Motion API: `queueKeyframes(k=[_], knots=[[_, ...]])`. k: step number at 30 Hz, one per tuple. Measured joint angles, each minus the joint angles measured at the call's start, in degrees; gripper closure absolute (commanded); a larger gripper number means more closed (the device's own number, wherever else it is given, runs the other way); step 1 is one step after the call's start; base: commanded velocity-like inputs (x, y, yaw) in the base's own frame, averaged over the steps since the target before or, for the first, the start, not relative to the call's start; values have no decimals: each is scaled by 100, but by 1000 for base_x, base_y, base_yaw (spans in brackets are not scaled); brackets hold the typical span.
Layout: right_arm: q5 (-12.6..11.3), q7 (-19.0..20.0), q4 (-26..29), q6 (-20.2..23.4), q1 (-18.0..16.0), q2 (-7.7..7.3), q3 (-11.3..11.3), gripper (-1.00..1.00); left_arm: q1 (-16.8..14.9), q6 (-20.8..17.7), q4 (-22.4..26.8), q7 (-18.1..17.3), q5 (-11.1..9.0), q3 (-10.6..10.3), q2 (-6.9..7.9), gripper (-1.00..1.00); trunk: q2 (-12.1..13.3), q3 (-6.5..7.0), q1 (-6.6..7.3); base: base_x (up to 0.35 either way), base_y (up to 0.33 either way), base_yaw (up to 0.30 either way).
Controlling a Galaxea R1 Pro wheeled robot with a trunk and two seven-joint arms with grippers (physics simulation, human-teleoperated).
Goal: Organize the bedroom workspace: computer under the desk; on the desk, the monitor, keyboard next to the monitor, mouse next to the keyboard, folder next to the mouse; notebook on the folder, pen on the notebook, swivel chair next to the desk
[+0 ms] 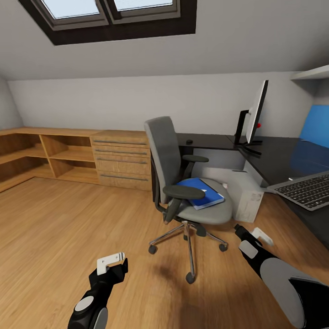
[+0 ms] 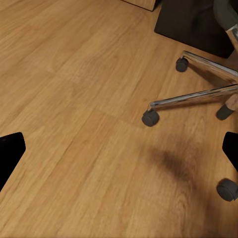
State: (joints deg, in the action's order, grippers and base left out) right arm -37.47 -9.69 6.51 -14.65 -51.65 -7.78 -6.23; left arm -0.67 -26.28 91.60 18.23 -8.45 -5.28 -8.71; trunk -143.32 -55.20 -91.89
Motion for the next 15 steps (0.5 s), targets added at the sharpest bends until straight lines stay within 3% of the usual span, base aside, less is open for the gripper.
queueKeyframes(k=[8,15], knots=[[0,-4,-1,0,0,-6,0,-100,0,0,0,-2,0,0,0,-100,0,0,0,0,0,-9],[0,-5,0,0,0,-16,1,-100,0,0,-1,0,1,-1,0,-100,0,11,0,0,0,-183]])
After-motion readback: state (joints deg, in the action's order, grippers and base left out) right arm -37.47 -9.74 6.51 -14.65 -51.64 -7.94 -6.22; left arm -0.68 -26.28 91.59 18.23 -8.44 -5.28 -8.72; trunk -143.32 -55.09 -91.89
